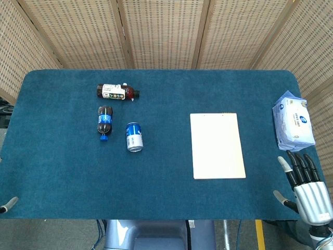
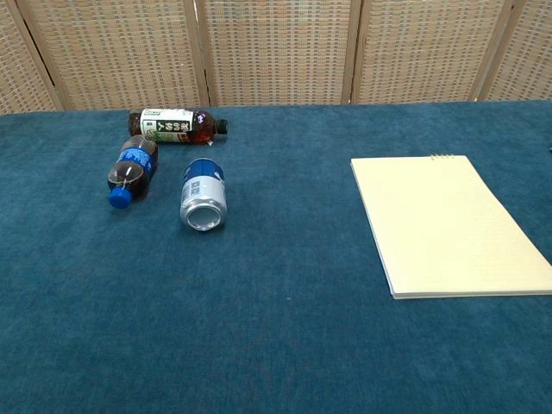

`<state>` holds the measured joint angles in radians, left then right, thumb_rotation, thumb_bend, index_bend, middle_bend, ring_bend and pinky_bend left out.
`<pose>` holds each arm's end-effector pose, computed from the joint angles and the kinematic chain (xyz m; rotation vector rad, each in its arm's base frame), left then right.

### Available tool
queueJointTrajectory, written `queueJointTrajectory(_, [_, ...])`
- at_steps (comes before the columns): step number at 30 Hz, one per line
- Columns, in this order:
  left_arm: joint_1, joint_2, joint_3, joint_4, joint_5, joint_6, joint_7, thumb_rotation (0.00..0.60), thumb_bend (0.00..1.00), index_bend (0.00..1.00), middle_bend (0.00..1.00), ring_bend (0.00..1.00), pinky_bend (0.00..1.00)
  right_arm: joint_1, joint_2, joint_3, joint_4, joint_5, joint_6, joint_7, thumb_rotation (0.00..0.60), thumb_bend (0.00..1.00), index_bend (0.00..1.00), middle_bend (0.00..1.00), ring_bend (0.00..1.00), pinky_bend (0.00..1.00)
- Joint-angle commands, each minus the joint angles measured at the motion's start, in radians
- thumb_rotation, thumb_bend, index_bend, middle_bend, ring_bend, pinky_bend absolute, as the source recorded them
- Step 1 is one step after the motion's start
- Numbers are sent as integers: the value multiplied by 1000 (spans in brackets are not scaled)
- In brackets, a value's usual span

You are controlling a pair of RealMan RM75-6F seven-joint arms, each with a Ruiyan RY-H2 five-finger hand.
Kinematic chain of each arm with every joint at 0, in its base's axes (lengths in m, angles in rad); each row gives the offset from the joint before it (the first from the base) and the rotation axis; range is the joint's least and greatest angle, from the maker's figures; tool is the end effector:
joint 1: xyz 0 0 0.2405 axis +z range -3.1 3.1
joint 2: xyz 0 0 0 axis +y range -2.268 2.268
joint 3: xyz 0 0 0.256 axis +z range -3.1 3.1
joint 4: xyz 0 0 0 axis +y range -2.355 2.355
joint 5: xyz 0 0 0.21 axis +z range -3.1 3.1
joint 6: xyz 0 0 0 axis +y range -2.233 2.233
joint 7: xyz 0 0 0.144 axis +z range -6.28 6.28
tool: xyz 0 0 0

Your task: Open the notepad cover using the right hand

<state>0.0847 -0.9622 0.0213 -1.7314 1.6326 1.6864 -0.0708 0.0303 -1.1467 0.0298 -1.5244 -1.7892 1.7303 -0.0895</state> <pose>-0.2983 0.1139 0.2063 -1.3178 -0.8881 -0.9554 -0.2845 -0.1530 0.1689 1.4969 -0.5515 1.0526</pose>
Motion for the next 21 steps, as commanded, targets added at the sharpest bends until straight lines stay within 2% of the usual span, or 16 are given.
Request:
queueJointTrajectory(1, [0, 1, 0, 1, -2, -1, -5, 600, 0, 0, 0, 0, 0, 1, -2, 0, 1, -1, -1, -3, 600, 0, 5, 0, 0, 0])
queueJointTrajectory(10, [0, -1, -2, 0, 4, 2, -1, 600, 0, 0, 0, 0, 0, 33, -8, -8, 13, -3, -64, 8, 600, 0, 5, 0, 0, 0])
queueJointTrajectory(13, [-4, -4, -3, -4, 0, -6, 13, 600, 0, 0, 0, 0, 0, 80, -15, -17, 49, -12, -146, 29, 600, 0, 5, 0, 0, 0])
queueJointTrajectory(15, [-5, -6, -6, -10, -4, -9, 26, 600, 0, 0, 0, 0, 0, 130, -25, -20, 83, -14, -228, 47, 600, 66, 7, 0, 0, 0])
queueJointTrajectory(18, [-6, -9, -8, -14, -10, -10, 35, 600, 0, 0, 0, 0, 0, 167, -38, -19, 112, -19, -279, 52, 600, 233, 32, 0, 0, 0])
queueJointTrajectory(21, [-11, -12, -15, -23, -28, -23, 51, 600, 0, 0, 0, 0, 0, 218, -75, -18, 166, -32, -341, 45, 600, 359, 54, 0, 0, 0])
